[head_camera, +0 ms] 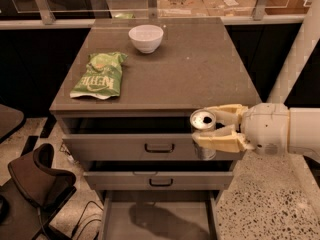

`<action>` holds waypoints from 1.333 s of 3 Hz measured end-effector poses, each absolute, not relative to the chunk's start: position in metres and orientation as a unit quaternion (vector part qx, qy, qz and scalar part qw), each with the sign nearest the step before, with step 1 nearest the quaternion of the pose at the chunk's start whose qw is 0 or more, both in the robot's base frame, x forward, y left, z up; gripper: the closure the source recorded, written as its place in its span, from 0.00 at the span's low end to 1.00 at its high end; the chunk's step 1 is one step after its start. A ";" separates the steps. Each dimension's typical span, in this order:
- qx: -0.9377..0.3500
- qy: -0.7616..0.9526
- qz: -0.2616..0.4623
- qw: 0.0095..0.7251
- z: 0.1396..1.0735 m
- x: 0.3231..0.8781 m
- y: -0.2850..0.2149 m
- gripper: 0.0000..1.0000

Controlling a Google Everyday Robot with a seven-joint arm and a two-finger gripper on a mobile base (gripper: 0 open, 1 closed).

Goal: Pick redbull can from bottom drawer and place on counter

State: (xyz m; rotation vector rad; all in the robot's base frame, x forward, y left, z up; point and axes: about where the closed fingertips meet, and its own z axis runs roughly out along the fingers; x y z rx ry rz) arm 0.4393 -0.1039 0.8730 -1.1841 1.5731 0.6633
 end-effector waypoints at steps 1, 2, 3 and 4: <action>-0.470 0.658 0.274 0.521 0.894 0.457 -0.116 1.00; -0.451 0.664 0.276 0.528 0.924 0.488 -0.133 1.00; -0.436 0.666 0.291 0.531 0.944 0.538 -0.151 1.00; -0.426 0.659 0.319 0.532 0.946 0.592 -0.157 1.00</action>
Offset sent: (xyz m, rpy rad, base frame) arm 0.0994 -0.0565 0.1025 0.0949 0.0221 -0.1282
